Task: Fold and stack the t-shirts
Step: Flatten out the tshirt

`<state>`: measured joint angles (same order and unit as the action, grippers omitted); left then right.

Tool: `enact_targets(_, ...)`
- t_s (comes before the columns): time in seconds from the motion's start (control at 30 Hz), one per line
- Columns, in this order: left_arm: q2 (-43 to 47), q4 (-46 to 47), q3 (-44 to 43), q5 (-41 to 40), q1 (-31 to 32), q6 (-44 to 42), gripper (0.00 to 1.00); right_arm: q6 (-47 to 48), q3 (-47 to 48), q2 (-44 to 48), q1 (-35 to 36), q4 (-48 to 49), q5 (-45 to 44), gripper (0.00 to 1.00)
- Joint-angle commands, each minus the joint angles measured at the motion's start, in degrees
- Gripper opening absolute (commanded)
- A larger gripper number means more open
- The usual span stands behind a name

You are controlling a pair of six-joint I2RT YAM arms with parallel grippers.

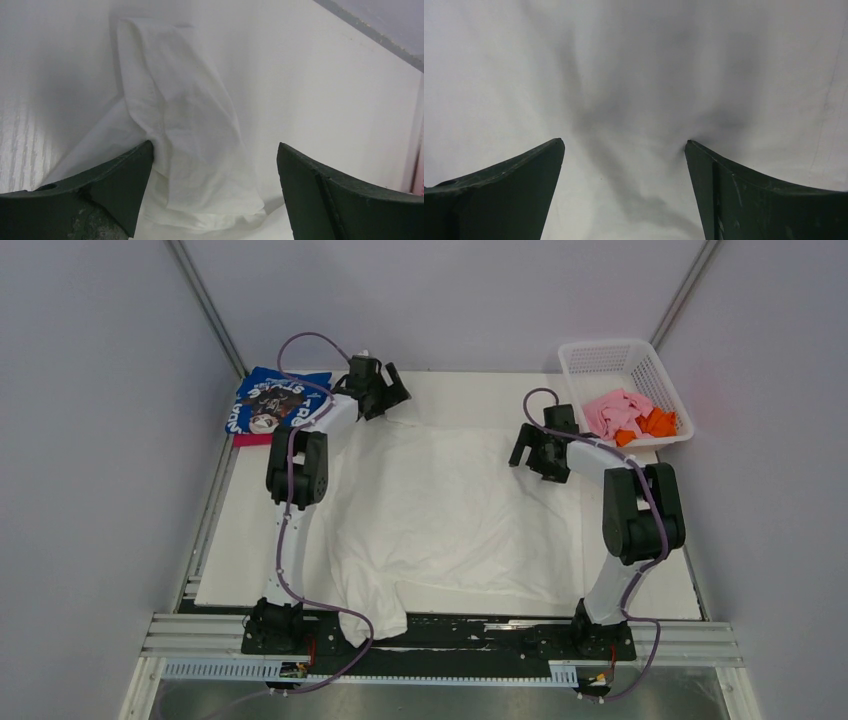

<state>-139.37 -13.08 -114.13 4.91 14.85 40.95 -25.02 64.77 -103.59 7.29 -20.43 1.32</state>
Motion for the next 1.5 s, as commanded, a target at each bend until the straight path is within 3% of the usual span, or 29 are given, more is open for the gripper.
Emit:
enact_targets(0.0, -1.8, 4.5, -2.5, 2.9, -0.1, 3.2, 1.0, 1.8, 2.8, -1.7, 0.3, 1.9, -0.1, 1.0)
enact_targets(0.2, -5.2, 8.9, -6.4, 6.6, 0.1, 8.2, 1.0, 2.1, 3.5, -3.0, 0.3, 1.7, -0.5, 1.0)
enact_targets(0.5, -7.3, 12.3, -10.9, 2.7, 1.7, 12.2, 1.0, 2.3, 4.1, -4.2, 0.3, 1.4, -0.9, 1.0)
enact_targets(0.83, -10.0, 10.4, -18.9, -3.3, 6.1, 11.4, 1.0, 1.6, 3.7, -3.9, 0.3, 1.3, -0.9, 1.0)
enact_targets(1.23, -21.3, 12.5, -33.2, -1.7, 8.2, 12.6, 1.0, 1.4, 2.6, -1.5, 0.3, 1.3, -0.4, 1.0)
enact_targets(1.47, -14.6, 14.1, -31.8, 1.7, 8.4, 6.6, 1.0, 1.5, 2.5, -1.0, 0.3, 1.2, -0.8, 1.0)
